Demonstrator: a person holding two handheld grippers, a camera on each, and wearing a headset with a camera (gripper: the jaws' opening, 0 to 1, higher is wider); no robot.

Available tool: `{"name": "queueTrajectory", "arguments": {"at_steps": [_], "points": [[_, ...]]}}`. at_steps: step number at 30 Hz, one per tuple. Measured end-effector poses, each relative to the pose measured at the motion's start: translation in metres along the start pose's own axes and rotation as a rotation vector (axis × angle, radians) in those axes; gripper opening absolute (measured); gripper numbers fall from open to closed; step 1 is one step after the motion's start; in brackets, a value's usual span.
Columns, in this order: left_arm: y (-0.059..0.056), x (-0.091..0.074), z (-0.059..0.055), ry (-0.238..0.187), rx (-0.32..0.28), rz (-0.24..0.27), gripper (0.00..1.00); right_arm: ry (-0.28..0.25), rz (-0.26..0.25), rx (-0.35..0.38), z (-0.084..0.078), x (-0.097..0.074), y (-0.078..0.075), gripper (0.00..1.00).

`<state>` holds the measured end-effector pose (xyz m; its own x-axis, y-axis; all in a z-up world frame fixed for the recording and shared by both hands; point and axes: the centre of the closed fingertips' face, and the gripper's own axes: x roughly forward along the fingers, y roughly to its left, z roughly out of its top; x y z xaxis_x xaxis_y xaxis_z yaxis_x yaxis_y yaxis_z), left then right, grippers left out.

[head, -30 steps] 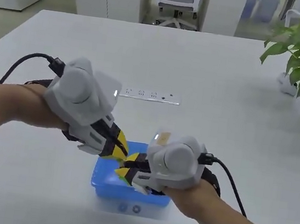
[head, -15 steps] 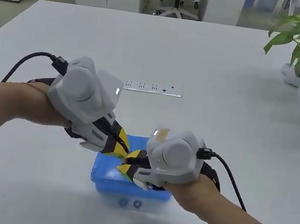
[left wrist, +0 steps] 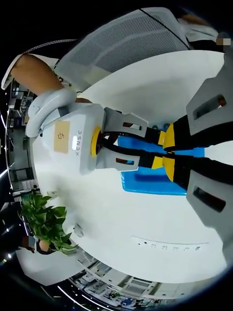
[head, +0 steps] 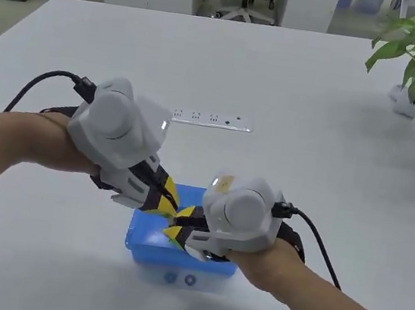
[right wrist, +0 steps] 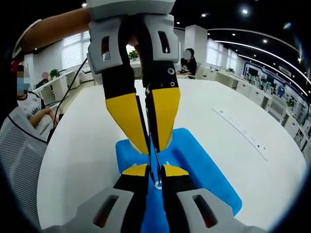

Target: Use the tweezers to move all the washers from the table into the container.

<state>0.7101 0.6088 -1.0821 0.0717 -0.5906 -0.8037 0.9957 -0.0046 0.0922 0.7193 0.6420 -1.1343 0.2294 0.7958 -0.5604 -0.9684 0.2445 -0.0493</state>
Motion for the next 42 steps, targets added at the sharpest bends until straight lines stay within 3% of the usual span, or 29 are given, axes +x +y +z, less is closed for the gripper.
{"name": "queueTrajectory", "arguments": {"at_steps": [23, 42], "points": [[-0.014, -0.019, 0.022, -0.006, 0.021, 0.009, 0.07, -0.025, -0.013, -0.024, 0.018, -0.023, 0.012, 0.11], [-0.042, -0.028, 0.032, 0.002, 0.051, 0.005, 0.06, -0.035, -0.015, -0.041, 0.024, -0.037, 0.035, 0.11]]}}
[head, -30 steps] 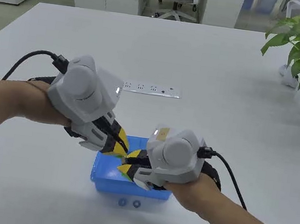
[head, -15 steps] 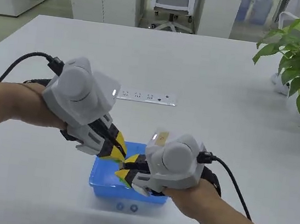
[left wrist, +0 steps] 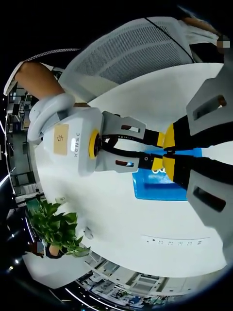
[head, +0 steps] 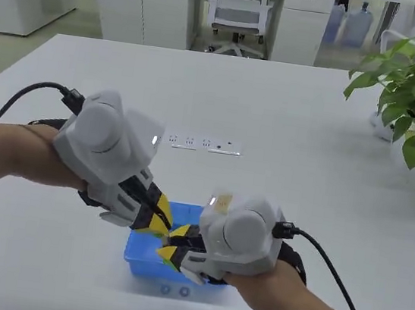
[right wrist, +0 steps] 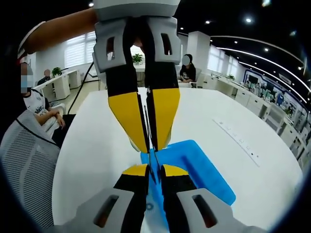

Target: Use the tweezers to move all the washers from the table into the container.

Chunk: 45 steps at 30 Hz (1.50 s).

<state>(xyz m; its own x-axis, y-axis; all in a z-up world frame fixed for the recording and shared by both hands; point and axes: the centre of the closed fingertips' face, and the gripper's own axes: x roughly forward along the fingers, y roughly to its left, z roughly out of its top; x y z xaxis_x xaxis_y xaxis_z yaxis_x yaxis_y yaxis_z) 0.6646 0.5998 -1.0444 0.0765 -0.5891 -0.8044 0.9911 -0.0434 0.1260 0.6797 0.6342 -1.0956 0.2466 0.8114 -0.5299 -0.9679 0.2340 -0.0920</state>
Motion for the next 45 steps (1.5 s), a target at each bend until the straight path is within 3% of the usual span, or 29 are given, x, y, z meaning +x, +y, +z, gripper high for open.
{"name": "queueTrajectory", "arguments": {"at_steps": [13, 23, 29, 45], "points": [[-0.003, -0.008, 0.004, 0.0, 0.008, 0.017, 0.06, -0.011, -0.005, -0.022, 0.007, -0.008, 0.006, 0.11], [-0.016, -0.01, 0.006, 0.011, 0.02, 0.011, 0.06, -0.013, -0.003, -0.029, 0.008, -0.011, 0.019, 0.11], [-0.025, -0.004, 0.003, 0.012, 0.022, 0.001, 0.06, -0.003, 0.006, -0.027, 0.001, -0.01, 0.026, 0.11], [-0.031, 0.012, -0.013, 0.011, 0.008, -0.019, 0.06, 0.023, 0.029, -0.017, -0.017, 0.003, 0.035, 0.11]]}}
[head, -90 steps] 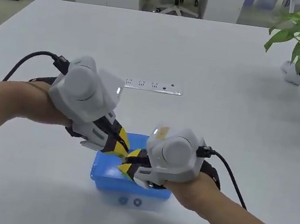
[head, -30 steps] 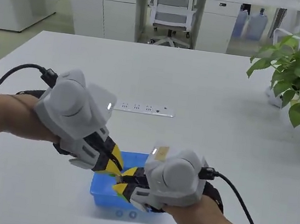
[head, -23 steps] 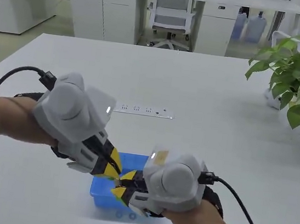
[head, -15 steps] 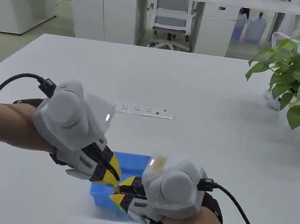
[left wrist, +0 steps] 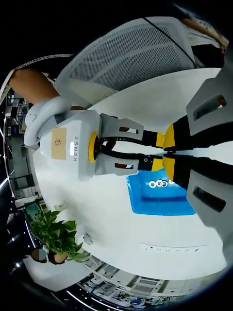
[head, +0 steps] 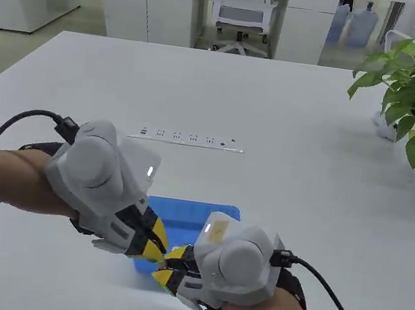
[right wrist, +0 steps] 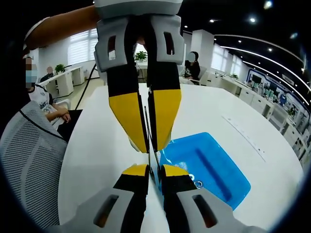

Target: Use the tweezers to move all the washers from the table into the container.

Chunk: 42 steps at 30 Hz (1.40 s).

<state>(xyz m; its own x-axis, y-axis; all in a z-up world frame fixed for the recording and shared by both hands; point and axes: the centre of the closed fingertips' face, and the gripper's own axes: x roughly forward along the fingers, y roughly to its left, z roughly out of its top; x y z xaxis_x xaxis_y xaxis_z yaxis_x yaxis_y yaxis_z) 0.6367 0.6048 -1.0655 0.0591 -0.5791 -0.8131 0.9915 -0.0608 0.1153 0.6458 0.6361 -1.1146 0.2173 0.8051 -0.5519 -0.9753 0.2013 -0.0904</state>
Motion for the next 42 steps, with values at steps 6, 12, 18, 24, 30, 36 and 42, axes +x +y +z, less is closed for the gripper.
{"name": "queueTrajectory", "arguments": {"at_steps": [6, 12, 18, 24, 30, 36, 42], "points": [[0.0, 0.006, -0.005, -0.002, -0.009, -0.002, 0.06, 0.01, 0.005, 0.002, -0.007, 0.005, 0.0, 0.11], [0.001, 0.011, -0.008, -0.004, -0.012, -0.003, 0.06, 0.021, 0.008, -0.006, -0.011, 0.008, -0.001, 0.11], [0.002, 0.014, -0.01, -0.002, -0.012, -0.006, 0.06, 0.024, 0.008, 0.003, -0.015, 0.01, -0.003, 0.12], [0.002, 0.018, -0.011, 0.001, -0.01, -0.009, 0.06, 0.028, 0.009, 0.006, -0.018, 0.012, -0.003, 0.12], [0.001, 0.022, -0.009, -0.001, -0.009, -0.014, 0.06, 0.029, 0.012, 0.005, -0.019, 0.014, -0.003, 0.12], [0.0, 0.024, -0.012, 0.007, -0.005, -0.019, 0.06, 0.031, 0.013, 0.003, -0.022, 0.014, -0.003, 0.12], [0.0, 0.025, -0.013, 0.008, -0.006, -0.018, 0.07, 0.026, 0.013, 0.004, -0.021, 0.014, -0.004, 0.12]]}}
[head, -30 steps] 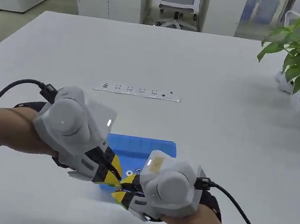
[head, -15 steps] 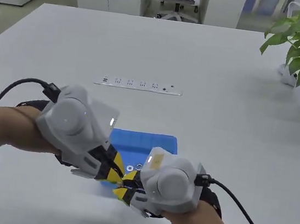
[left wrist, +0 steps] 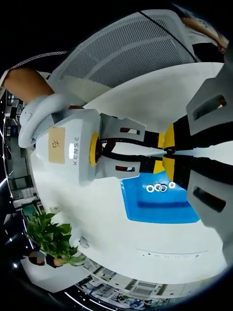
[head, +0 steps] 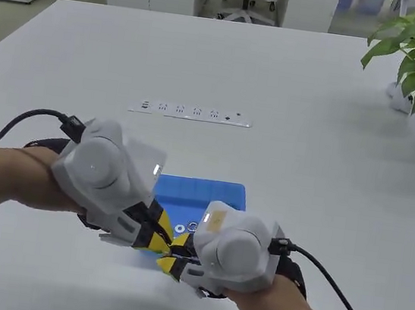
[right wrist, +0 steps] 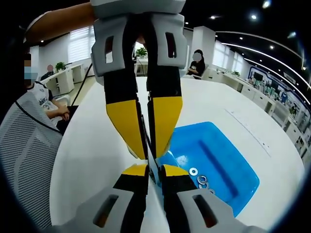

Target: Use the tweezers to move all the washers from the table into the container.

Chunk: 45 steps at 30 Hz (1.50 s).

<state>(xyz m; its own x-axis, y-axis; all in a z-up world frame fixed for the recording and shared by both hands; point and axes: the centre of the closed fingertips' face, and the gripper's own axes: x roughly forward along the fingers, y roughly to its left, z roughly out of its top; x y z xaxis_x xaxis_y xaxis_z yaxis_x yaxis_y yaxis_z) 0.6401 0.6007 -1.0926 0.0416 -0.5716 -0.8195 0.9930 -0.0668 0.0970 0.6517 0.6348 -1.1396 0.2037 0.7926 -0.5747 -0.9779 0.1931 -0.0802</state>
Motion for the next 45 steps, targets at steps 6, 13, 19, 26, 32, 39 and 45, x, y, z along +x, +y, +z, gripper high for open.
{"name": "queueTrajectory", "arguments": {"at_steps": [6, 13, 19, 26, 32, 39, 45], "points": [[0.001, 0.003, 0.0, -0.006, -0.005, -0.002, 0.07, 0.003, -0.002, 0.003, -0.002, 0.0, -0.001, 0.12], [0.002, 0.003, 0.0, -0.003, -0.001, 0.0, 0.07, 0.001, -0.003, -0.003, -0.002, 0.0, -0.002, 0.12], [0.005, 0.004, 0.001, -0.015, -0.027, -0.003, 0.07, 0.0, -0.003, 0.028, -0.002, 0.0, -0.004, 0.12], [0.009, 0.006, 0.004, -0.031, -0.033, -0.004, 0.06, 0.005, -0.008, 0.054, -0.004, -0.001, -0.006, 0.11], [0.011, 0.007, 0.005, -0.037, -0.037, -0.004, 0.06, 0.008, -0.016, 0.076, -0.004, -0.001, -0.008, 0.1], [0.011, 0.006, 0.004, -0.029, -0.031, -0.004, 0.06, 0.004, -0.017, 0.082, -0.004, -0.001, -0.007, 0.09], [0.011, 0.003, 0.005, -0.021, -0.026, -0.002, 0.06, -0.003, -0.017, 0.076, 0.0, -0.002, -0.007, 0.09]]}}
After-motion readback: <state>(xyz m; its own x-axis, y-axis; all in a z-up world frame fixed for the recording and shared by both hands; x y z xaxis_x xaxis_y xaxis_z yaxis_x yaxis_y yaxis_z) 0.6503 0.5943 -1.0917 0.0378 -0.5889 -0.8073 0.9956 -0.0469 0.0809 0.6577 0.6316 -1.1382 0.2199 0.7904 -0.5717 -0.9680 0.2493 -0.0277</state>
